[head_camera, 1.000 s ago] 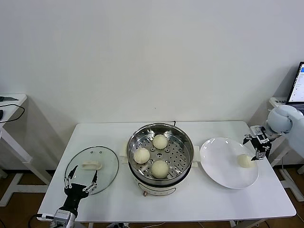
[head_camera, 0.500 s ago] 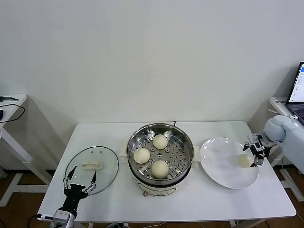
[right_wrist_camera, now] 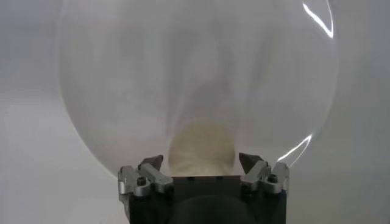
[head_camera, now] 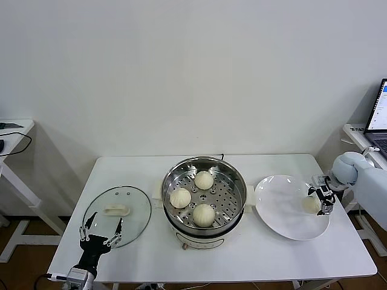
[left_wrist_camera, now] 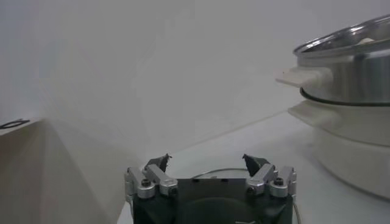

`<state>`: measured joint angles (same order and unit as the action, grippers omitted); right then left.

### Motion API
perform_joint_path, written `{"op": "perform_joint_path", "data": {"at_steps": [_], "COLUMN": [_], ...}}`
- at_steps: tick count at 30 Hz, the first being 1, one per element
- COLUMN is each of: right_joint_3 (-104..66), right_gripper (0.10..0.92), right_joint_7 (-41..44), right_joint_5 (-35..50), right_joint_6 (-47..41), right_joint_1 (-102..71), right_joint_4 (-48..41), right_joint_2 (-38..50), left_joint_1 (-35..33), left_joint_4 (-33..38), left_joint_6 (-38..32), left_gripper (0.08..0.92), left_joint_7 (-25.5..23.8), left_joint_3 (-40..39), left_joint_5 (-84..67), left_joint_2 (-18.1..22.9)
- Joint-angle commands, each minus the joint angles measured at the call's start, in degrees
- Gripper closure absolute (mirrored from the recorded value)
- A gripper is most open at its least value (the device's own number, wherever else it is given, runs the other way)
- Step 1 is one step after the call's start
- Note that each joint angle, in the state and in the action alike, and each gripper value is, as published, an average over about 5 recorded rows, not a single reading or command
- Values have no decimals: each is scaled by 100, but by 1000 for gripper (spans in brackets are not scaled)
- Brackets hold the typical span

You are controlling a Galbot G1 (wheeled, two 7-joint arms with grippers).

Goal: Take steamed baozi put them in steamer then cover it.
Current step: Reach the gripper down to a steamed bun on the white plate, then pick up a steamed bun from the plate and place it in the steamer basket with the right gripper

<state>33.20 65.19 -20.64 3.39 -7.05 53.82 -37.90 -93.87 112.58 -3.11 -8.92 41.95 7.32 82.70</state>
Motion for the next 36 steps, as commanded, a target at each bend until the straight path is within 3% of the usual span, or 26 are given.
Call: {"op": "perform_joint_path", "data": {"at_steps": [1, 5, 13, 19, 26, 36], "right_joint_3": [-83, -94, 85, 1143, 2778, 5171], "right_gripper": [288, 353, 380, 381, 381, 381], "right_joint_7": [-7, -6, 79, 230, 339, 205], "right_joint_5": [-110, -114, 304, 1502, 2908, 4585], "right_joint_6": [29, 36, -75, -617, -1790, -2811], "right_joint_1": [-72, -72, 150, 1109, 3039, 5904], "right_joint_4": [-91, -82, 293, 1213, 2918, 4309], "right_joint_2": [-72, -80, 145, 782, 1457, 971], "left_joint_1": [6, 15, 25, 32, 46, -5], "left_joint_4": [3, -3, 6, 14, -11, 121], "left_joint_6": [3, 6, 11, 7, -15, -28], "left_gripper": [177, 177, 177, 177, 177, 177], "left_joint_7": [-1, 1, 10, 19, 3, -7], "left_joint_3": [-8, -11, -34, -63, 9, 23], "left_joint_5": [-3, -3, -1, 10, -7, -25], "left_joint_2": [4, 2, 5, 12, 12, -53]}}
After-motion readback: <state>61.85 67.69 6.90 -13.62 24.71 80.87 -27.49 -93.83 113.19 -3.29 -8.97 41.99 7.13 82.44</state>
